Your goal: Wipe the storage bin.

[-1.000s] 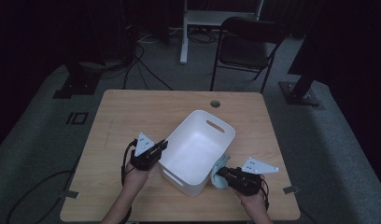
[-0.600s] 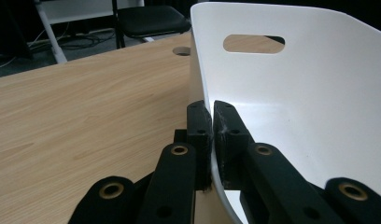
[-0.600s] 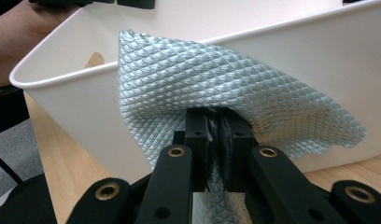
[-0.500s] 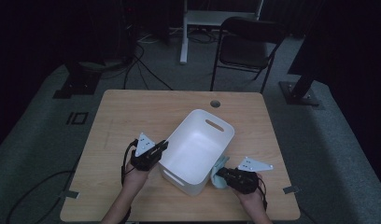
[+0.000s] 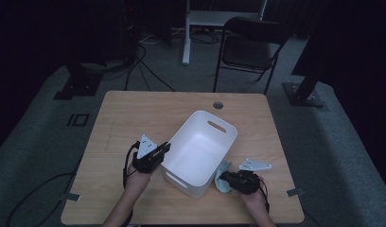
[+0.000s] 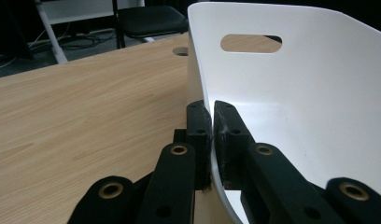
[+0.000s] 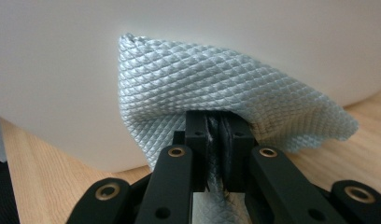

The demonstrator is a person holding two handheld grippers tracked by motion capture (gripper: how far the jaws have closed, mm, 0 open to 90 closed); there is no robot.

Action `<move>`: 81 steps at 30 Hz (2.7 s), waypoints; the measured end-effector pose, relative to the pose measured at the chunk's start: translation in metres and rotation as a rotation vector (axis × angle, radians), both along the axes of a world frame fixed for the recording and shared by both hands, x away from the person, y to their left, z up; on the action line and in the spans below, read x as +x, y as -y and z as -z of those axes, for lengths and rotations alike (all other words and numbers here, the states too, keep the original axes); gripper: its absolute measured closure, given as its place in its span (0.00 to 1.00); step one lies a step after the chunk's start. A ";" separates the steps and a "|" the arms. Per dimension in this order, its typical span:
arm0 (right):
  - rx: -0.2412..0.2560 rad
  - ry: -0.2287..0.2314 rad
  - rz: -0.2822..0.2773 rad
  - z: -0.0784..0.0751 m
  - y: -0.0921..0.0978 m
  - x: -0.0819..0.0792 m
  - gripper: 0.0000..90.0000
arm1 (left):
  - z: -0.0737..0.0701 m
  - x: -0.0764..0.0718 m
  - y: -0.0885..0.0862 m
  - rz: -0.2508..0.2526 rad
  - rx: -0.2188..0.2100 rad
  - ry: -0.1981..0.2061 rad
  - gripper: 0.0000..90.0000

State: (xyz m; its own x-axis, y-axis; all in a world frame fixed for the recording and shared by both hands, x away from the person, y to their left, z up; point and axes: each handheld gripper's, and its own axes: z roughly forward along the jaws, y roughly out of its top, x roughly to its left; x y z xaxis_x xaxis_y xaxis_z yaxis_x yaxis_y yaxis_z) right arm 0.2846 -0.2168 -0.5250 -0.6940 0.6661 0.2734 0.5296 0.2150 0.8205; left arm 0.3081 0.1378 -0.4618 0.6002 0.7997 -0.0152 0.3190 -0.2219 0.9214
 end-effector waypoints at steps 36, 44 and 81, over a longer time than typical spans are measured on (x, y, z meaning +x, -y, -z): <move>0.032 0.129 -0.085 -0.030 -0.017 -0.035 0.86 | 0.000 0.000 0.001 0.003 -0.014 -0.005 0.96; 0.026 0.092 -0.077 -0.021 -0.015 -0.029 0.87 | 0.000 0.000 0.001 0.002 -0.011 -0.005 0.96; 0.062 0.190 -0.124 -0.046 -0.035 -0.063 0.51 | 0.000 0.000 0.004 -0.004 -0.002 -0.006 0.96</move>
